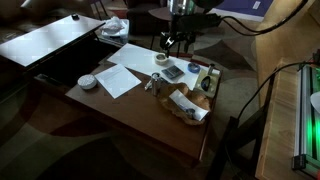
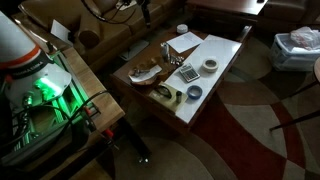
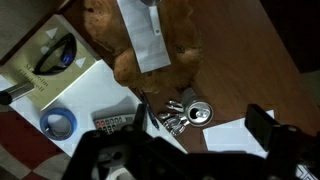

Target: Put the can on the back left corner of the table

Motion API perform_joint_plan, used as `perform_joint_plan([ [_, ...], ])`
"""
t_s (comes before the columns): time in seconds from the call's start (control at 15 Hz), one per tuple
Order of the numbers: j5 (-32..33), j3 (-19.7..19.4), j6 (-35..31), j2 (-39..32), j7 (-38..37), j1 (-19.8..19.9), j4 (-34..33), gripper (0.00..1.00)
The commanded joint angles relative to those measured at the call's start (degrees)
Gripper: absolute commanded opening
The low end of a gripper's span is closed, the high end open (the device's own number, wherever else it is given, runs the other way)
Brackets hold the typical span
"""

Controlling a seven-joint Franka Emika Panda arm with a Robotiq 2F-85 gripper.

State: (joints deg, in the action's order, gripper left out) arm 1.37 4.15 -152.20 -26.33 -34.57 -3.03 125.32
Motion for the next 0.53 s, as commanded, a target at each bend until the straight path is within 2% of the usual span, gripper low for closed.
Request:
perform_joint_plan([
  [0.0,-2.59,-2.81,0.10,-0.38,1.64,-3.18,-0.39,1.00],
  [0.27,-2.37,-3.71,0.11,1.28,1.73,-3.12,0.54,1.00],
  [0.47,-1.82,-4.52,-7.49,-7.88,4.67,-3.23,-5.98,1.00],
])
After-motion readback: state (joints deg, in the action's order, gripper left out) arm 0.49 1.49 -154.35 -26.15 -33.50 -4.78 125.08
